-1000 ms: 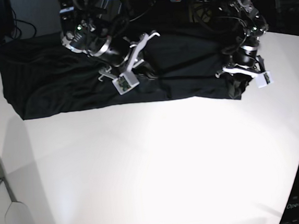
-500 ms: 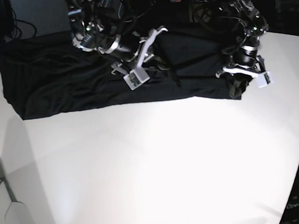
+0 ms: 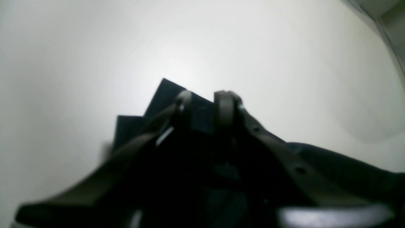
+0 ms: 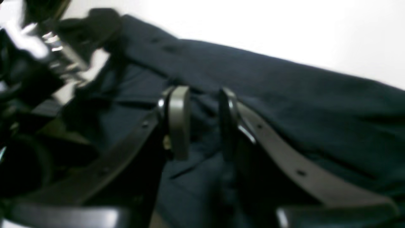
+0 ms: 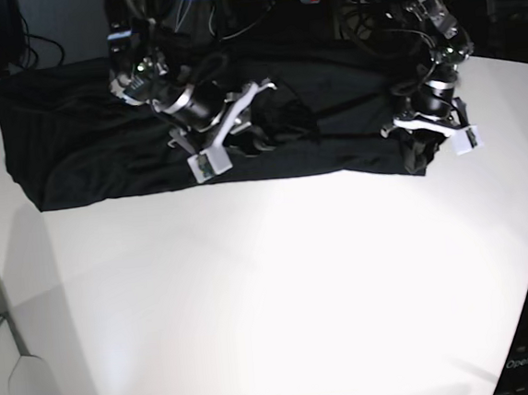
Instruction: Fold the T-shirt properly
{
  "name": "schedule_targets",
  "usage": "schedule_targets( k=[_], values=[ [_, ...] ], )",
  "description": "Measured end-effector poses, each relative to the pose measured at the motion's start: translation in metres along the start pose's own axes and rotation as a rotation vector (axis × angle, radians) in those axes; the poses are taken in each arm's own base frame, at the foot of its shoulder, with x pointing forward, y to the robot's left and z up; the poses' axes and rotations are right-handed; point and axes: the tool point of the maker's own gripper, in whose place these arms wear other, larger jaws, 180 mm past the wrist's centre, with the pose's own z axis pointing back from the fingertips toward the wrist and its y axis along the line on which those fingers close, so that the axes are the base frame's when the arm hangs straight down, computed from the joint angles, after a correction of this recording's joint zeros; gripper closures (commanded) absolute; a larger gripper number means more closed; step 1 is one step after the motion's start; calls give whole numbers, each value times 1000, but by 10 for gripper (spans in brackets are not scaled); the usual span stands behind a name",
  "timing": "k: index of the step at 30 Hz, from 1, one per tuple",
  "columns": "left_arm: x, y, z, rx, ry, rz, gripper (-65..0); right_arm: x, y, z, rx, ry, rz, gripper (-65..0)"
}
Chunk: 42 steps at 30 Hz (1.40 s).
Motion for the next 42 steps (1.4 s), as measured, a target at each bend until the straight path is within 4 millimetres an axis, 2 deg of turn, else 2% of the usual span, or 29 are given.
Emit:
schedule_targets(
  k=[4,8,12,16,19,22,28,33,37,41,42],
  values=[
    [-1,0,1,2,2,-1,-127,0,-30,11,-54,22,58,-102],
    [-1,3,3,8,2,0,-127,-21,-52,19,-83,97,94,-35],
    [0,9,6,25,-3,3,-127,-34,-78,30,-140,152,109,-25],
    [9,19,14,60,-22,-8,-127,-36,-105,42,-214,170,108,-25],
    [10,17,14,54,-26,-12,-127,-35,-123,49,-278,161,70,-25],
    [11,17,13,55,-28,-12,-127,-41,-126,45,-271,160,43,-25],
    [14,35,23,106,-40,-3,-128,-37,-135,28,-258,120,-6,-25],
    [28,48,36,132,-54,-58,-129,-34,-133,15,-233,96,-33,-25],
    [36,47,55,142,-51,-125,-129,-32,-136,8,-225,88,-51,-25],
    [62,34,64,131,-106,-186,-129,-27,-142,0,-213,60,-74,-25],
    [63,32,65,129,-82,-201,-129,-26,-142,-2,-211,46,-76,-25]
  ],
)
